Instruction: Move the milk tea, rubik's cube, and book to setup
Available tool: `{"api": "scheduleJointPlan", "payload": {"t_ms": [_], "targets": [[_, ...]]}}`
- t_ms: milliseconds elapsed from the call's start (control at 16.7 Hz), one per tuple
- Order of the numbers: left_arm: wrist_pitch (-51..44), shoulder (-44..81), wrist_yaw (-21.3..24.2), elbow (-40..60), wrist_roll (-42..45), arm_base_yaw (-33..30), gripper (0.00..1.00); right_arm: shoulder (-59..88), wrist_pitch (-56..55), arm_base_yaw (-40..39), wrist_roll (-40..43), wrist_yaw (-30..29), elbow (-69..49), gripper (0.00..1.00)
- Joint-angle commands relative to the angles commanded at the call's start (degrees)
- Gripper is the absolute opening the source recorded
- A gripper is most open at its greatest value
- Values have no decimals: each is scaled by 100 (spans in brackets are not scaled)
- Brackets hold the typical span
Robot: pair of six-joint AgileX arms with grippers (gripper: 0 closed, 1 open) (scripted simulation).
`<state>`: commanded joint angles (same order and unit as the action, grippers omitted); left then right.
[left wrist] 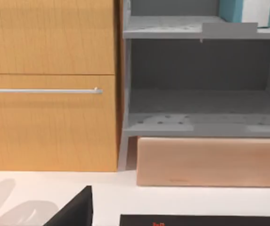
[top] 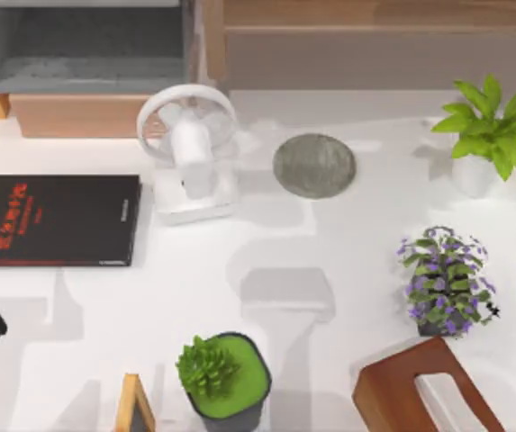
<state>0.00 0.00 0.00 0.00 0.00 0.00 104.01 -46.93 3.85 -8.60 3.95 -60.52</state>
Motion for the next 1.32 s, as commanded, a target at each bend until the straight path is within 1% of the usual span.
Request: {"api": "scheduleJointPlan", "payload": {"t_ms": [240,420,600,720,900,1320], "targets": [[0,0,0,0,0,0,100,200,-229,-1880,-322,-1474,-81,0],[0,0,0,0,0,0,100,629,-459,-3157,-268,-2592,-245,0],[0,0,0,0,0,0,100,1355,-650,-3934,7,-3565,-398,0],[0,0,0,0,0,0,100,1853,-753,-4152,245,-4058,-502,0],[0,0,0,0,0,0,100,2301,-864,-4188,515,-4472,-627,0],[0,0,0,0,0,0,100,2352,-903,-4170,523,-4494,-596,0]]}}
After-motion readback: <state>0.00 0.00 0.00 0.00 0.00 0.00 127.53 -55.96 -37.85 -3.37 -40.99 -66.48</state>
